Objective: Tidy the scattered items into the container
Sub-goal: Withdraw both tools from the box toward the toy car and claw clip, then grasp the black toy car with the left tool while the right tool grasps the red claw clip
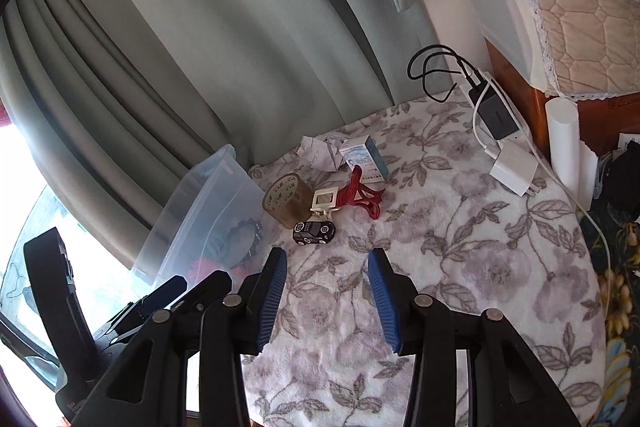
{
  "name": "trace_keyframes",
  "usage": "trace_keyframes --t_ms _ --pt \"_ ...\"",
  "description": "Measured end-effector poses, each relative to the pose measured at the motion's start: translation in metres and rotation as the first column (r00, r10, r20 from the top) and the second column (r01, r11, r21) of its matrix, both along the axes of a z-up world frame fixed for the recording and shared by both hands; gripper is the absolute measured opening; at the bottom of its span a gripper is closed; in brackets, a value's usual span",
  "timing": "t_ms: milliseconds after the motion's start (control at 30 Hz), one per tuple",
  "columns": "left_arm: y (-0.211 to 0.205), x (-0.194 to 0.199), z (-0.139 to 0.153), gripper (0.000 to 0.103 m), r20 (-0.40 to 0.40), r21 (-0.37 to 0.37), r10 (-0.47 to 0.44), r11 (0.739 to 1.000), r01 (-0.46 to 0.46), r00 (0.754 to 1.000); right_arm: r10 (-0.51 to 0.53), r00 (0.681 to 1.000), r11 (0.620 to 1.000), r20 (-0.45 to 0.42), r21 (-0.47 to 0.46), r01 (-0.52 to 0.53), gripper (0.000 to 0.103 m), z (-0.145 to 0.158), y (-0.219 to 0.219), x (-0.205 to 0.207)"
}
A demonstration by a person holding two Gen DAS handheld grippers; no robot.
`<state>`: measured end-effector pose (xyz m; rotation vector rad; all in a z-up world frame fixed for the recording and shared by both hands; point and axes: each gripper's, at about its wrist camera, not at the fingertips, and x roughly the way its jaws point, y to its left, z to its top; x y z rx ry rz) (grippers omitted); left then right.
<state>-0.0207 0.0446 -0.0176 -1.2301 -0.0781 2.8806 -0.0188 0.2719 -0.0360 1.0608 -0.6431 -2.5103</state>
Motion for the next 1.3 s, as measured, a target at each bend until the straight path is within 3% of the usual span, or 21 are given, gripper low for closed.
trace_keyframes --t_ms 267,400,633,767,1067,1300 --pt "-0.004 -0.032 -0.045 0.082 0.091 0.037 -0.009 0.999 0.005 0.996 0.033 0.994 0.999 0.104 0.030 -0.036 0.046 -0.042 -0.012 -0.030" --pt "-0.007 -0.049 -0.062 0.082 0.107 0.047 -0.002 0.999 -0.003 0.994 0.036 0.988 0.998 0.148 0.037 -0.042 0.054 -0.063 -0.016 -0.044" --pt "-0.010 -0.087 -0.094 0.082 0.126 0.080 -0.045 0.996 0.035 0.991 0.045 0.983 0.997 0.177 0.060 -0.057 0.054 -0.083 -0.021 -0.070" --pt "-0.007 -0.104 -0.106 0.082 0.098 0.021 -0.076 0.997 0.074 0.992 0.053 0.983 0.995 0.178 0.071 -0.067 0.054 -0.092 -0.023 -0.089" --pt "-0.009 -0.142 -0.133 0.082 0.115 -0.038 -0.098 0.994 0.103 0.988 0.082 0.982 0.989 0.168 0.110 -0.101 0.054 -0.101 -0.042 -0.137" --pt "-0.012 -0.159 -0.142 0.082 0.128 -0.046 -0.096 0.994 0.103 0.987 0.086 0.986 0.987 0.144 0.125 -0.105 0.054 -0.103 -0.052 -0.164"
